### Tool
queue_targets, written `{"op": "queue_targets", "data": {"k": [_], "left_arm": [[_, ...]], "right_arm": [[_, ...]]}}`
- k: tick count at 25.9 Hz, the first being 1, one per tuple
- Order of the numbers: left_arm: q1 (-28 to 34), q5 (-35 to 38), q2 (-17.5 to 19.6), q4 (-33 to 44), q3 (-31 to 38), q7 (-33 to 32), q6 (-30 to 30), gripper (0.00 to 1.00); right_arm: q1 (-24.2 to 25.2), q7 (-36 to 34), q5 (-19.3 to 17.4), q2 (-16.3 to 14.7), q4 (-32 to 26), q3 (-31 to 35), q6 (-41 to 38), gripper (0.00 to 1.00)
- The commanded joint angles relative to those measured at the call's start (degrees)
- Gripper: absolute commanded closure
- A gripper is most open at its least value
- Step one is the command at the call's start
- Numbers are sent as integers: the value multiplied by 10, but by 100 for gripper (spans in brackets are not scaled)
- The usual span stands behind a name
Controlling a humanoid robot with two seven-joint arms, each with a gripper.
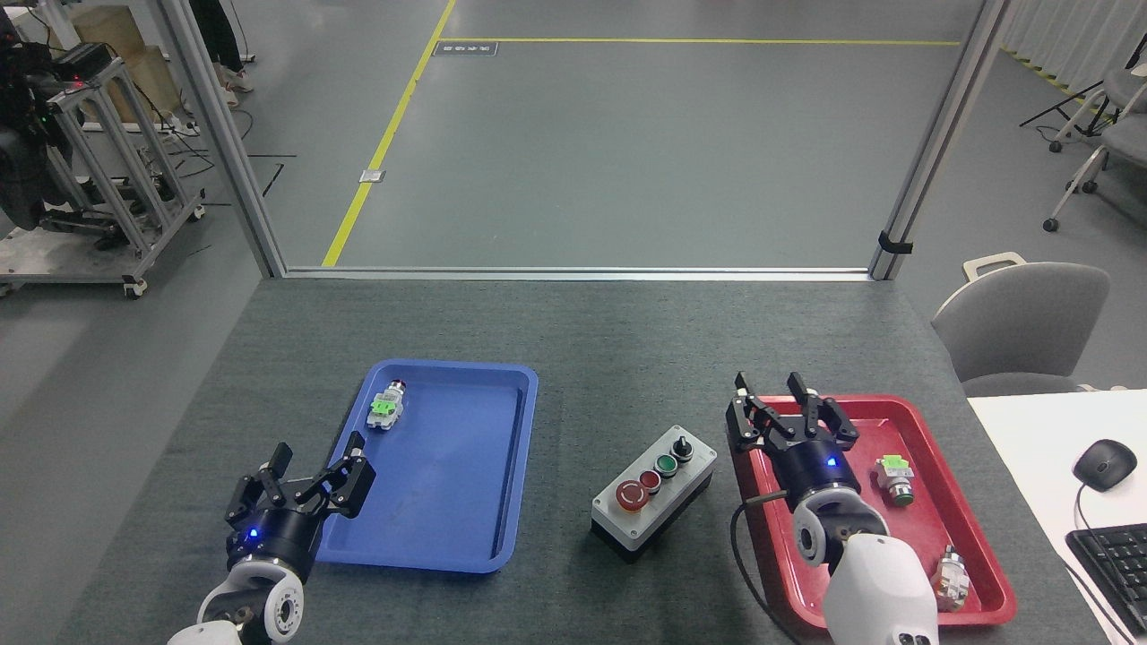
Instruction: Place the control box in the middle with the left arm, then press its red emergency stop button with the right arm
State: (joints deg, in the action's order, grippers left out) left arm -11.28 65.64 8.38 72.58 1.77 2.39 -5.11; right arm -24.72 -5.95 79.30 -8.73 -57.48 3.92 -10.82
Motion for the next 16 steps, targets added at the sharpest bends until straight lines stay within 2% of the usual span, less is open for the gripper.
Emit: {"op": "queue_targets", "data": {"k": [1,8,16], "left_arm": [[0,1,1,-10,-4,6,-2,1],[0,-9,-6,-10,-4,17,-1,1],[0,-9,-6,-10,-4,17,-1,1]], "right_arm": [[13,-5,-5,-2,-8,28,17,0],[106,-6,-5,4,-121,28,17,0],[123,-6,-5,11,-128,28,18,0]]}}
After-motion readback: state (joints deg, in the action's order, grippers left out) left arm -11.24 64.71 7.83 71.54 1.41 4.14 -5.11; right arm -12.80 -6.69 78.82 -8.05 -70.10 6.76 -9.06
